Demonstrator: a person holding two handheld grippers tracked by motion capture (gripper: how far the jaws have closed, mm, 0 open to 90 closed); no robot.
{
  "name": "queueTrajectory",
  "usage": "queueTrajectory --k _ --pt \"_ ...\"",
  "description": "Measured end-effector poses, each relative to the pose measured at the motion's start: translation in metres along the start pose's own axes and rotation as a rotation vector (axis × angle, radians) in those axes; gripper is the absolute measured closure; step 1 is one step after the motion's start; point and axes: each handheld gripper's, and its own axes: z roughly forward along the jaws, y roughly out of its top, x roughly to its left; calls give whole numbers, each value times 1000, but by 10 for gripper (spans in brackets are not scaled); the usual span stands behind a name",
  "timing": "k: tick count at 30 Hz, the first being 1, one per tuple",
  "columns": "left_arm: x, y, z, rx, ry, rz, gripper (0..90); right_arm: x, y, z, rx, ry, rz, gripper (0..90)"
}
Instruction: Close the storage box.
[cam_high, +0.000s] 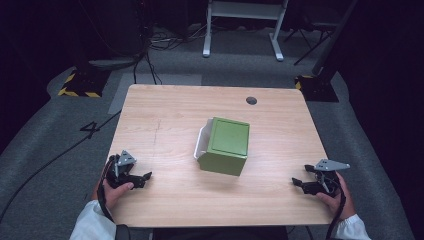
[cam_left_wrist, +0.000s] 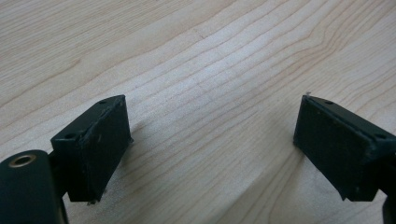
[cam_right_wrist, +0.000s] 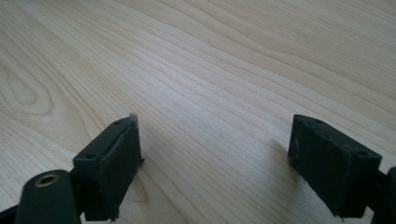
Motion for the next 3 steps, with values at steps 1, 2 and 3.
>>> queueTrajectory --k 1,2,3 --pt "0 0 0 0 0 0 111 0 0 0 -1 2 1 173" --pt "0 0 0 0 0 0 111 0 0 0 -1 2 1 173" --pt "0 0 0 0 -1 1 112 0 0 0 -1 2 2 174"
